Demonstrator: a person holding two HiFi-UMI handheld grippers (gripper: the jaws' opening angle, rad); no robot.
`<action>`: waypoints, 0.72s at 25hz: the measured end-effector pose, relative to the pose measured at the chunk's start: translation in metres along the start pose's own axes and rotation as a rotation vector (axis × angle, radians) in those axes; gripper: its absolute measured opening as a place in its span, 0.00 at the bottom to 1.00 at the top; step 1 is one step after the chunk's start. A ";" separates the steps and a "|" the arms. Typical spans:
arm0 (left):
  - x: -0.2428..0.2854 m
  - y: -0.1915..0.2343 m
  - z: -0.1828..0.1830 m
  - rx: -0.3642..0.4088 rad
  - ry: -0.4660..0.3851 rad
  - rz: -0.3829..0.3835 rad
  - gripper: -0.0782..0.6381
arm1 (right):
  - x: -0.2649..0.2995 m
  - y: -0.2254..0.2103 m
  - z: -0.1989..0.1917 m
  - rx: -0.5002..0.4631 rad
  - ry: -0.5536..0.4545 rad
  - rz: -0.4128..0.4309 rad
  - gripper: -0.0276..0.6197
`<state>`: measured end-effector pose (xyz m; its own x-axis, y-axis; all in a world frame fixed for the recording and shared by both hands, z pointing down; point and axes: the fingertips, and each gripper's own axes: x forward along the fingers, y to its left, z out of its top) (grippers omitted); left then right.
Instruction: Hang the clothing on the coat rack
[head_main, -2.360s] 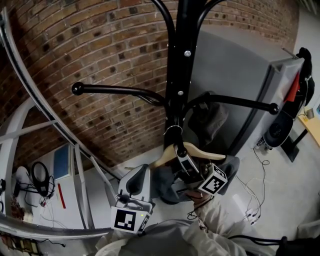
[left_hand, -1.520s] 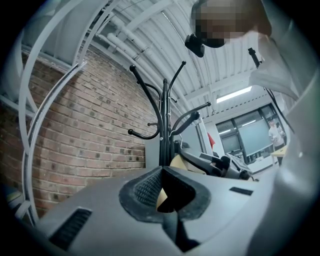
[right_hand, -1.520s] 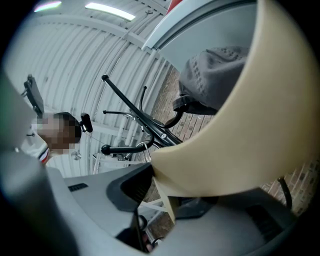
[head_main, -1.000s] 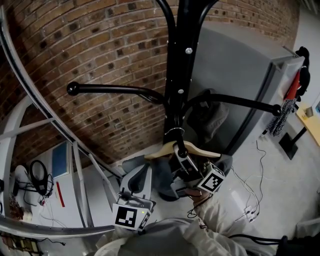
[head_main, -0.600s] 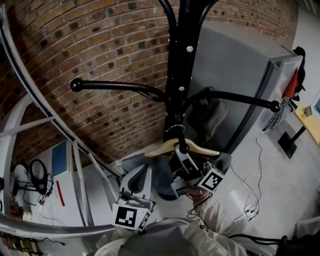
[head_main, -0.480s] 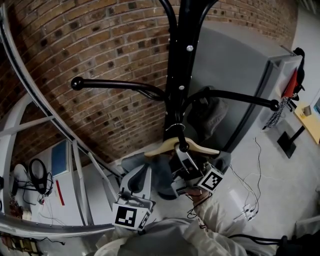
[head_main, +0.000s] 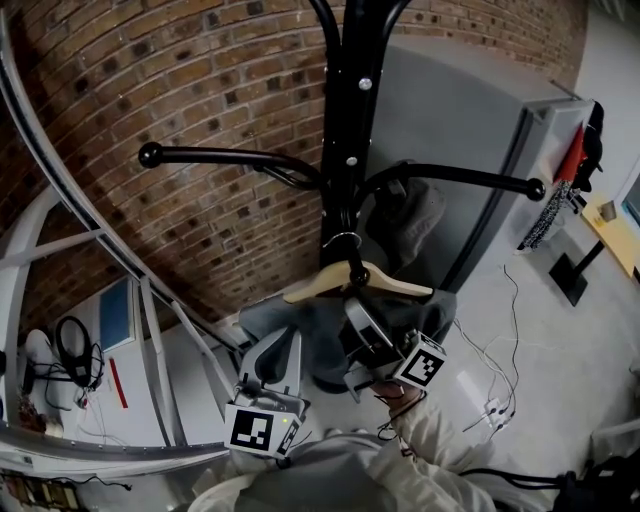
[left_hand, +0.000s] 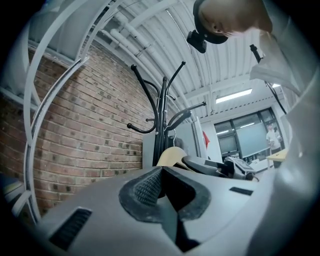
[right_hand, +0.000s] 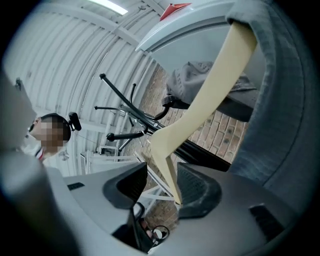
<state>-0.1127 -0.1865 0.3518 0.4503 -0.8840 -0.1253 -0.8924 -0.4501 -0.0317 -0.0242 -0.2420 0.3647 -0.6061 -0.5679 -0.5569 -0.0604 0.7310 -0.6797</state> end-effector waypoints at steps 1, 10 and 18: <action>-0.001 -0.001 -0.001 -0.001 0.001 -0.001 0.12 | -0.004 0.002 -0.003 -0.017 0.015 -0.012 0.33; -0.010 -0.012 -0.004 -0.004 0.015 -0.027 0.12 | -0.042 0.005 -0.038 -0.276 0.209 -0.192 0.28; -0.012 -0.019 -0.006 0.003 0.025 -0.051 0.12 | -0.058 0.019 -0.038 -0.522 0.274 -0.284 0.14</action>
<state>-0.1012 -0.1686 0.3595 0.4957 -0.8629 -0.0985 -0.8684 -0.4943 -0.0406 -0.0207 -0.1812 0.4023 -0.6858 -0.6994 -0.2015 -0.5830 0.6936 -0.4232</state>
